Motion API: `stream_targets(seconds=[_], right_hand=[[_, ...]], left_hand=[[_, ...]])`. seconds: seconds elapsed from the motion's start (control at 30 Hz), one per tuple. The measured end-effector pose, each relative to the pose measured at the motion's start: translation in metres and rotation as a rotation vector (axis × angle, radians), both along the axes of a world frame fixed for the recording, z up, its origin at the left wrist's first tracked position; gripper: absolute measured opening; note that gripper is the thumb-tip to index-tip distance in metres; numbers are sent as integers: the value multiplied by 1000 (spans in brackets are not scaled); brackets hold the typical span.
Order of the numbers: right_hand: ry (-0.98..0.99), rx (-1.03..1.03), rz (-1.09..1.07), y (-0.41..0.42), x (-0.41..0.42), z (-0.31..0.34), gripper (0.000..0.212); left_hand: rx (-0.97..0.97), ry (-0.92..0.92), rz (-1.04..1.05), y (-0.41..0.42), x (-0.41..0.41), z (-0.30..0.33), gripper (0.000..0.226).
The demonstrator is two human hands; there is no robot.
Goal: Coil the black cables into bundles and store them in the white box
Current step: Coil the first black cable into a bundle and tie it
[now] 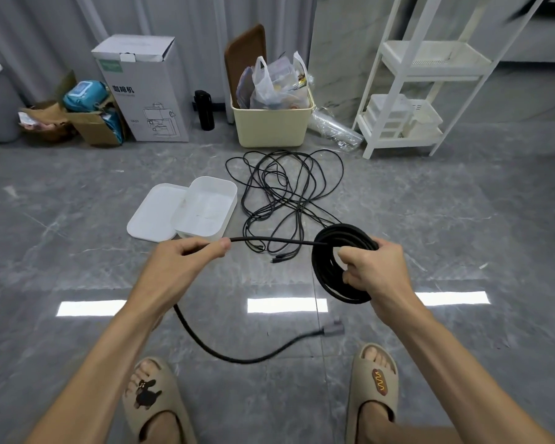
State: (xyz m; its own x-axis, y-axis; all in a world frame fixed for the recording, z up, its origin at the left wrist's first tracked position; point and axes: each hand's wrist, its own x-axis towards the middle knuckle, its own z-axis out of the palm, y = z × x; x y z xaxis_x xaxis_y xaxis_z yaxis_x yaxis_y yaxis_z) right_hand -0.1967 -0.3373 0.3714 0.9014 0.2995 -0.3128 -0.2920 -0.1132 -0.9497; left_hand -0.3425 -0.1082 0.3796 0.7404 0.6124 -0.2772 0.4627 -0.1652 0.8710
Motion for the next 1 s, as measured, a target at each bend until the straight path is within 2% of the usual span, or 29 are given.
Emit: stream_targets(seconds=[0.27,0.37,0.43,0.5,0.57,0.7,0.8,1.0], right_hand=[[115,161,86,12,-17,2,48],[128,154,147,17,-27,0,48],[141,151,194,18,-32,0,50],[155,168,240,19,-36,1,44],[150,191,287,20,-37,4,31],[158,252,389,17,-36,10,28],[178,304,498,14,-35,15,26],[202,337,608,10,-33,16,24]], left_hand=[[-25,-51,-267,-31,13,-13,14],[7,-86,-305,-41,19,-16,41],[97,-63,-324,-46,22,-16,61],[192,-43,-361,-51,24,-14,70],[201,-61,-379,-55,26,-12,63],[-41,-172,-452,-50,27,-4,33],[-195,-161,-503,-40,23,7,40],[-280,-184,-569,-39,18,15,35]])
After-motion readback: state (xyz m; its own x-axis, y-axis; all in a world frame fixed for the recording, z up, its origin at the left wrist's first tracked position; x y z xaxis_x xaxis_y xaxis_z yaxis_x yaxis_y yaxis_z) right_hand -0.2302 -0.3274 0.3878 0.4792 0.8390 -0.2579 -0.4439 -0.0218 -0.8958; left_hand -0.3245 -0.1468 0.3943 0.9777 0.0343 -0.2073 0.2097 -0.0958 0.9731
